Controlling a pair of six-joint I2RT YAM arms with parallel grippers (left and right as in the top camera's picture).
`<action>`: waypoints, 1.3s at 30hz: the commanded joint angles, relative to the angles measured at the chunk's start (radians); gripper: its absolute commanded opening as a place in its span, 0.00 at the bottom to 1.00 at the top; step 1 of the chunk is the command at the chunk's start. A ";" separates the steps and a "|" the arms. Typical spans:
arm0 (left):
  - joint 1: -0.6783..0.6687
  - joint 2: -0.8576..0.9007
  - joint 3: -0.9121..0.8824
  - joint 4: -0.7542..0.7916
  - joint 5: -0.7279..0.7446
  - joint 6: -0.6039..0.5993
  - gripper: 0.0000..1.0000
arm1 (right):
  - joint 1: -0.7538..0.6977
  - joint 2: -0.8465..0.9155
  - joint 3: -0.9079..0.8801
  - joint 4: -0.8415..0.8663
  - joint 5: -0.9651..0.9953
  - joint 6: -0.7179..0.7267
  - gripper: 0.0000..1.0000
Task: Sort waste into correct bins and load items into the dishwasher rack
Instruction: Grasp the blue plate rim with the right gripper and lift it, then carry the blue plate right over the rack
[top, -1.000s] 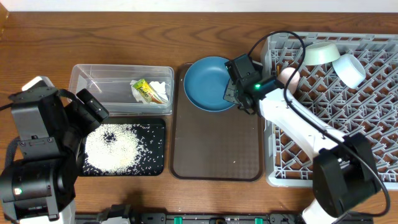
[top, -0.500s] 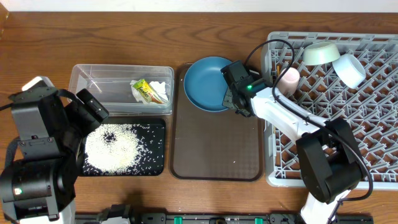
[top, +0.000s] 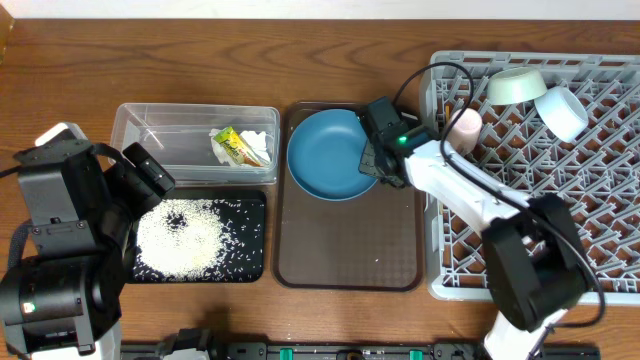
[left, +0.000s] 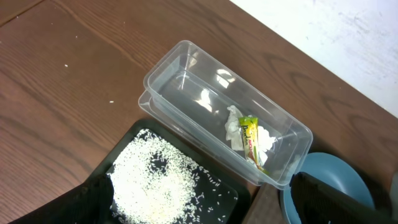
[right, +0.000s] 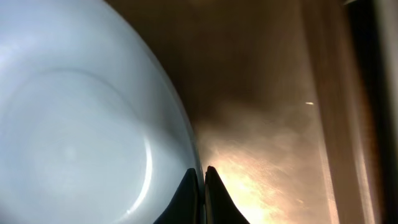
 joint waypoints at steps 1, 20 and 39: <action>0.005 -0.002 0.016 0.001 -0.013 0.009 0.94 | -0.025 -0.153 0.046 -0.035 0.060 -0.082 0.01; 0.005 -0.002 0.016 0.001 -0.013 0.009 0.94 | -0.046 -0.581 0.046 -0.525 0.628 -0.245 0.01; 0.005 -0.002 0.016 0.001 -0.013 0.009 0.94 | -0.284 -0.588 0.046 -0.735 1.056 -0.583 0.01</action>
